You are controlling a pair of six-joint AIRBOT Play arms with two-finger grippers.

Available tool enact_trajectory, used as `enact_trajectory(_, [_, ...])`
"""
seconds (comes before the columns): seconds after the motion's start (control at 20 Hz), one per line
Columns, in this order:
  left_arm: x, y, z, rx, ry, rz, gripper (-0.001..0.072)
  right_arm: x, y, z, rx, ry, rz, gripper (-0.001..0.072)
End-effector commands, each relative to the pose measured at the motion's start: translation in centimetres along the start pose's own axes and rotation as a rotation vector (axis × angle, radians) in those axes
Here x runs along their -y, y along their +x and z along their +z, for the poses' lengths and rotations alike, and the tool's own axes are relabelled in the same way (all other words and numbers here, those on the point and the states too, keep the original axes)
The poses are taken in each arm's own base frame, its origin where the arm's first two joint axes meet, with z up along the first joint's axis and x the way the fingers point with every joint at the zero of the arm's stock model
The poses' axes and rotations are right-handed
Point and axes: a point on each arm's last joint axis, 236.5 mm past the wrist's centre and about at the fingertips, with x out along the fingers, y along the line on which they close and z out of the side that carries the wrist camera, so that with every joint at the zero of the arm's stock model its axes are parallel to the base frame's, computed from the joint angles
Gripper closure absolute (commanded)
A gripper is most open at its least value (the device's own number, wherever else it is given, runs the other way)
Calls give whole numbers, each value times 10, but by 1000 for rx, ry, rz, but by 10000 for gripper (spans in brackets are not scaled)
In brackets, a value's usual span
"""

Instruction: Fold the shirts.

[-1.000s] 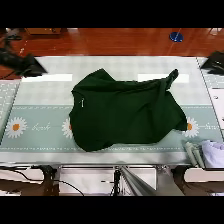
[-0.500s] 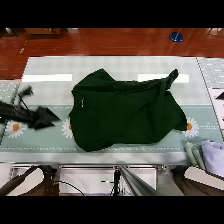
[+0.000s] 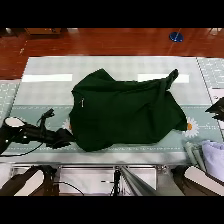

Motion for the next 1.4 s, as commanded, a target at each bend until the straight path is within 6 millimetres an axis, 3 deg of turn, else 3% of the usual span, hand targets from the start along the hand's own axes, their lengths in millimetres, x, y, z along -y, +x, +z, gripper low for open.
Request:
enact_trajectory(0.0, [-6, 23, -1, -26, -4, 58, 86, 0, 1, -3, 2, 0, 1, 204])
enact_trajectory(0.15, [-9, 42, 0, -58, -36, 61, 86, 0, 1, -2, 6, 0, 1, 205])
enact_trajectory(0.3, [-13, 50, 35, 73, -89, 59, 87, -2, 1, -1, 11, 1, 8, 235])
enact_trajectory(0.4, [-18, 50, 42, 101, -92, 75, 131, -8, 1, 1, 19, 3, 36, 235])
enact_trajectory(0.45, [-18, 50, 42, 101, -93, 75, 300, -11, 1, 2, 25, 3, 45, 235])
enact_trajectory(0.5, [-17, 50, 42, 99, -93, 74, 529, -11, 1, 2, 25, 4, 46, 235])
enact_trajectory(0.55, [-16, 50, 40, 90, -91, 70, 660, -11, 1, 2, 24, 4, 46, 235])
enact_trajectory(0.6, [-15, 50, 38, 80, -82, 66, 688, -11, 1, 1, 21, 4, 46, 235])
enact_trajectory(0.65, [-13, 50, 37, 72, -80, 61, 688, -11, 1, 0, 14, 3, 46, 233])
enact_trajectory(0.7, [-11, 49, 36, 65, -75, 57, 688, -8, 2, -5, -3, -11, 37, 175])
enact_trajectory(0.8, [-9, 49, 34, 54, -63, 51, 689, 10, 11, -28, -95, -7, -24, 125])
enact_trajectory(1.05, [-8, 49, 33, 49, -41, 50, 688, 10, 64, -84, -252, 19, 55, 124])
enact_trajectory(1.2, [-8, 49, 31, 43, -30, 47, 688, 17, 81, -80, -203, 20, 41, 125])
enact_trajectory(1.35, [-6, 49, 28, 29, -30, 41, 688, 16, 88, -53, -88, 26, 51, 131])
